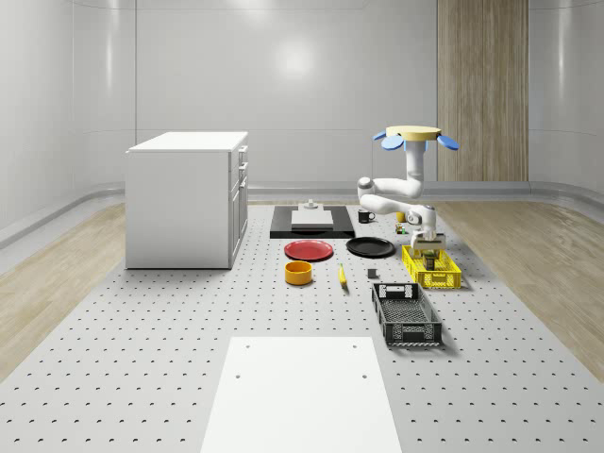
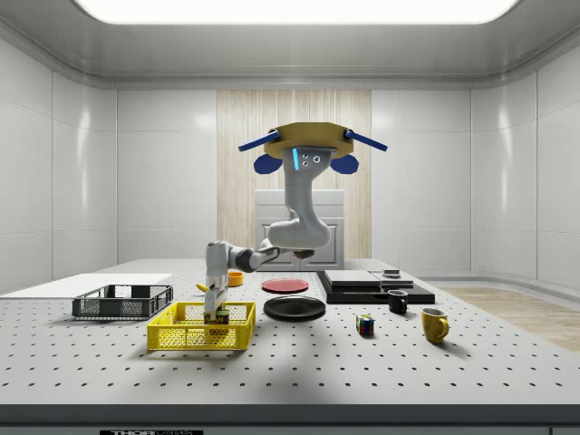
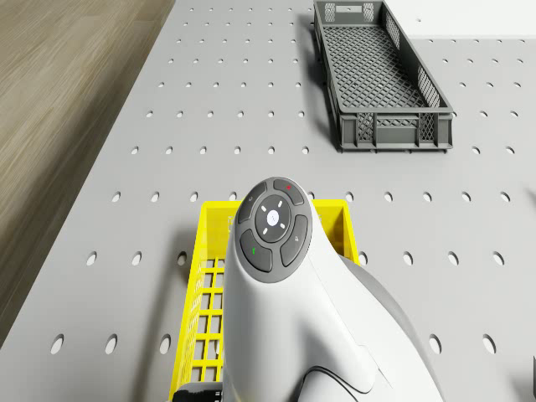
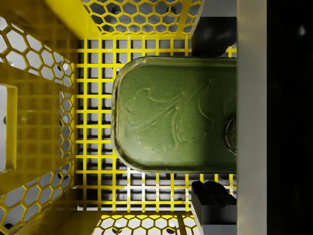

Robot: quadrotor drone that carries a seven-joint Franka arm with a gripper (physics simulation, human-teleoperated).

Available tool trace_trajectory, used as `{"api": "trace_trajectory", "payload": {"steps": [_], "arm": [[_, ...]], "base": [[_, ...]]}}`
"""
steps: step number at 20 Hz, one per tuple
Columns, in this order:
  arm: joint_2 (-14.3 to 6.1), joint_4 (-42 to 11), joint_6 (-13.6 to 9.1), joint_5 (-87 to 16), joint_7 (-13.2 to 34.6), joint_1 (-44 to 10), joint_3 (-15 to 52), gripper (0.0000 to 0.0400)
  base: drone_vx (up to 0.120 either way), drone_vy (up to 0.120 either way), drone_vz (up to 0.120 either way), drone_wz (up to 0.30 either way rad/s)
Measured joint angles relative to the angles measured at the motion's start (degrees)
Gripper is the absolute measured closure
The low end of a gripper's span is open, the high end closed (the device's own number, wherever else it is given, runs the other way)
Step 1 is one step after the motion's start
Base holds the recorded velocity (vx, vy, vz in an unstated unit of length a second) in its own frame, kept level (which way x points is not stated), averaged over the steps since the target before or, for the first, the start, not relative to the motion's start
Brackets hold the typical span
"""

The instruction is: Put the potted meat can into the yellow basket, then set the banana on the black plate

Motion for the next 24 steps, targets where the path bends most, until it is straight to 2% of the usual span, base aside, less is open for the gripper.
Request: {"api": "trace_trajectory", "payload": {"steps": [6, 8, 18, 24], "arm": [[-0.1, -0.6, -0.7, 1.9, 0.0, 0.3, 1.9, 0.0005], [-0.1, -0.7, -0.8, 2.2, 0.0, 0.4, 2.2, 0.0003], [-0.3, -0.8, -0.8, 2.7, 0.0, 0.4, 2.6, 0.0000], [-0.4, -0.8, -0.7, 2.8, 0.0, 0.4, 2.7, 0.0000]], "base": [[0.007, 0.000, 0.120, 0.000], [0.120, -0.120, 0.120, 0.000], [0.120, -0.108, 0.028, 0.000], [0.000, -0.113, 0.000, 0.000]]}}
